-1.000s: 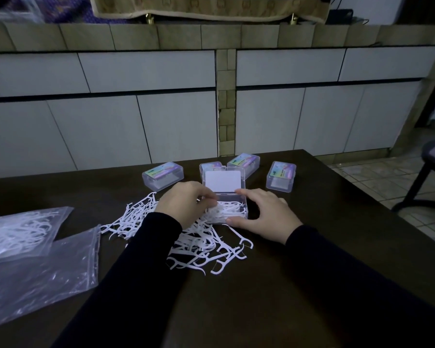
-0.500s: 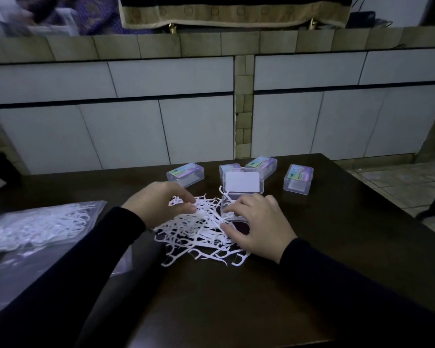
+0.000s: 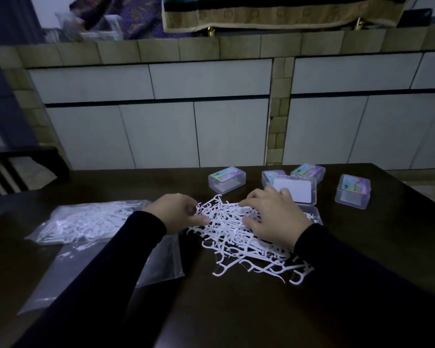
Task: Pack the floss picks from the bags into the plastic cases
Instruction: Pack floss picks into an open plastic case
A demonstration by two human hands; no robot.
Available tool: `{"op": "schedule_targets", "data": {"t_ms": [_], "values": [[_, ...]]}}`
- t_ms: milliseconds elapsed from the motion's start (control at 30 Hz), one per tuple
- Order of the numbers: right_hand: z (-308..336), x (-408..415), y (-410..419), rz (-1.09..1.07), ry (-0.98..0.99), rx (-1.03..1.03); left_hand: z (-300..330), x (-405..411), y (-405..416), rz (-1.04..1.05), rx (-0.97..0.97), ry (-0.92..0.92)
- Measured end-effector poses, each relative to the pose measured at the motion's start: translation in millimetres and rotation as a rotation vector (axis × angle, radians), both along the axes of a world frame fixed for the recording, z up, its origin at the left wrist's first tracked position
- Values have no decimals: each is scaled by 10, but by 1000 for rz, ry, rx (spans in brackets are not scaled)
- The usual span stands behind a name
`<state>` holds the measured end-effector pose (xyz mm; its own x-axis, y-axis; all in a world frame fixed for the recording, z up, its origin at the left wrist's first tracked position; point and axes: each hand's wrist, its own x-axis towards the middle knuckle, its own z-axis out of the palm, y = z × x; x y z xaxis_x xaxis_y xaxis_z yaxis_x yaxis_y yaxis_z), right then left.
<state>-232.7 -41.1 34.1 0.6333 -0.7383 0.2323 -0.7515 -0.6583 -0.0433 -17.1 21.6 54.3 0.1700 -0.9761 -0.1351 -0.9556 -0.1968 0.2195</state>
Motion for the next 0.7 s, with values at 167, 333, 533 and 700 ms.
{"op": "schedule_targets", "data": {"t_ms": [167,333,533,700], "values": [[201,281,-161,29,129,216,-32,-71,-7,16,28,-51],[202,349,-236,5,91,265,-68,-110,-12,52,-38,9],[210,282,-242,-15,31,298,-69,-174,-43,119,-74,116],[261,285,-227,0,31,324,-77,-206,-6,125,-97,145]]}}
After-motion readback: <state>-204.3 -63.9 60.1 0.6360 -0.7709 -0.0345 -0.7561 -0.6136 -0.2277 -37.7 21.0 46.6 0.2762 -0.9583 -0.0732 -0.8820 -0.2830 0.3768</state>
